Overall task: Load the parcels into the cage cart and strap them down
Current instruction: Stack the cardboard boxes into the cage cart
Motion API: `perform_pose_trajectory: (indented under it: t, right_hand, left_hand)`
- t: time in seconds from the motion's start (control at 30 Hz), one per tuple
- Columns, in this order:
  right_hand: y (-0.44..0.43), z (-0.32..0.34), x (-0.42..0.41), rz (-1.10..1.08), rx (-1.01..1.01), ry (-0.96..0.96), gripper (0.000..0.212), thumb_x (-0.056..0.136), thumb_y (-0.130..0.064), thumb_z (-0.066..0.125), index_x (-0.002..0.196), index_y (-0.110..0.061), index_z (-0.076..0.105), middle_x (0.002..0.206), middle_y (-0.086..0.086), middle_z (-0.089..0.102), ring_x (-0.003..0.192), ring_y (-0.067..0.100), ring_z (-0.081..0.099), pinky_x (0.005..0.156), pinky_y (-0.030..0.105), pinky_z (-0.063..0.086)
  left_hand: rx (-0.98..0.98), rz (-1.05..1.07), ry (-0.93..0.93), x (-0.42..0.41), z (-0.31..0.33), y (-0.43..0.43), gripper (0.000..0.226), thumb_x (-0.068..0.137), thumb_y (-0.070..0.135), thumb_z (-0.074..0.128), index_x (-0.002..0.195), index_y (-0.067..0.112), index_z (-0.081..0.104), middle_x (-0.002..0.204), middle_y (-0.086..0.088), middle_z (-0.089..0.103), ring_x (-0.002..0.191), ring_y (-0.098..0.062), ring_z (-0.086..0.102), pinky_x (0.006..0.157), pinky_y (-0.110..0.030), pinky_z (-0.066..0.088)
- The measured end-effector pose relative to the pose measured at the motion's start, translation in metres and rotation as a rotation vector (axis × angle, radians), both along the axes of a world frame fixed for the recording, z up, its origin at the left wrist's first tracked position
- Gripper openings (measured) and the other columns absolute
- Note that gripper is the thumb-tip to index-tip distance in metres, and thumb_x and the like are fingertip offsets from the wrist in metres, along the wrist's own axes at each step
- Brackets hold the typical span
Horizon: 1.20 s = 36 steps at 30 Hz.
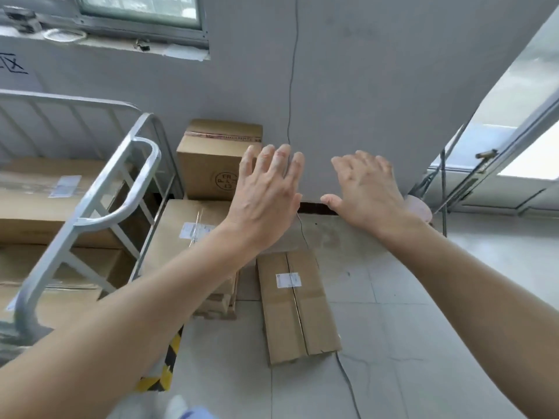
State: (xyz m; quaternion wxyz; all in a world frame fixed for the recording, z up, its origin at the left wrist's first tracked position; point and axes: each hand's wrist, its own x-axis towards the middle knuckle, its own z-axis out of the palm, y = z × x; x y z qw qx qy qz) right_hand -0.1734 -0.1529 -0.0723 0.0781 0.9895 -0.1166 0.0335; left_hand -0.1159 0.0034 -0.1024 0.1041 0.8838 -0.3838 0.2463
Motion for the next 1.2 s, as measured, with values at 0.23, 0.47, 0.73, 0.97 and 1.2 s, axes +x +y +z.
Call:
perform_pose_trajectory:
  t: [0.23,0.47,0.73,0.97,1.2]
  right_hand:
    - [-0.050,-0.061,0.004,-0.044,0.079,0.129,0.052,0.092,-0.048,0.051,0.130,-0.013,0.042,0.130,0.004,0.051,0.130,0.025,0.036,0.109,0.041,0.024]
    - [-0.088,-0.157,0.029,-0.162,0.225,0.201,0.044,0.091,-0.047,0.054,0.117,-0.012,0.048,0.121,0.006,0.056,0.120,0.025,0.047,0.100,0.040,0.034]
    - [-0.138,-0.308,0.030,-0.255,0.358,0.365,0.052,0.093,-0.045,0.054,0.130,-0.010,0.044,0.134,0.009,0.051,0.126,0.027,0.043,0.101,0.037,0.033]
    - [-0.191,-0.500,0.017,-0.321,0.410,0.546,0.060,0.093,-0.047,0.052,0.137,-0.008,0.038,0.138,0.013,0.048,0.127,0.030,0.043,0.102,0.040,0.035]
    - [-0.223,-0.673,-0.001,-0.436,0.530,0.605,0.064,0.091,-0.047,0.054,0.137,-0.006,0.037,0.137,0.016,0.045,0.124,0.034,0.045,0.098,0.044,0.041]
  left_hand:
    - [0.084,0.019,0.175,0.014,-0.061,-0.034,0.053,0.084,0.024,0.065,0.131,0.004,0.050,0.133,-0.017,0.050,0.124,-0.035,0.047,0.107,-0.053,0.030]
    - [0.276,0.015,0.413,0.043,-0.160,-0.064,0.050,0.093,0.028,0.053,0.137,0.008,0.040,0.142,-0.011,0.040,0.128,-0.029,0.040,0.111,-0.046,0.023]
    - [0.392,0.020,0.685,0.048,-0.289,-0.094,0.045,0.095,0.029,0.047,0.135,0.013,0.036,0.135,-0.005,0.041,0.119,-0.025,0.046,0.099,-0.034,0.037]
    - [0.422,0.196,0.928,0.040,-0.470,-0.132,0.050,0.096,0.033,0.048,0.139,0.012,0.033,0.134,-0.008,0.041,0.119,-0.028,0.046,0.096,-0.038,0.038]
    - [0.325,0.458,1.179,0.032,-0.646,-0.145,0.058,0.094,0.035,0.053,0.140,0.007,0.031,0.140,-0.014,0.036,0.123,-0.033,0.044,0.100,-0.046,0.040]
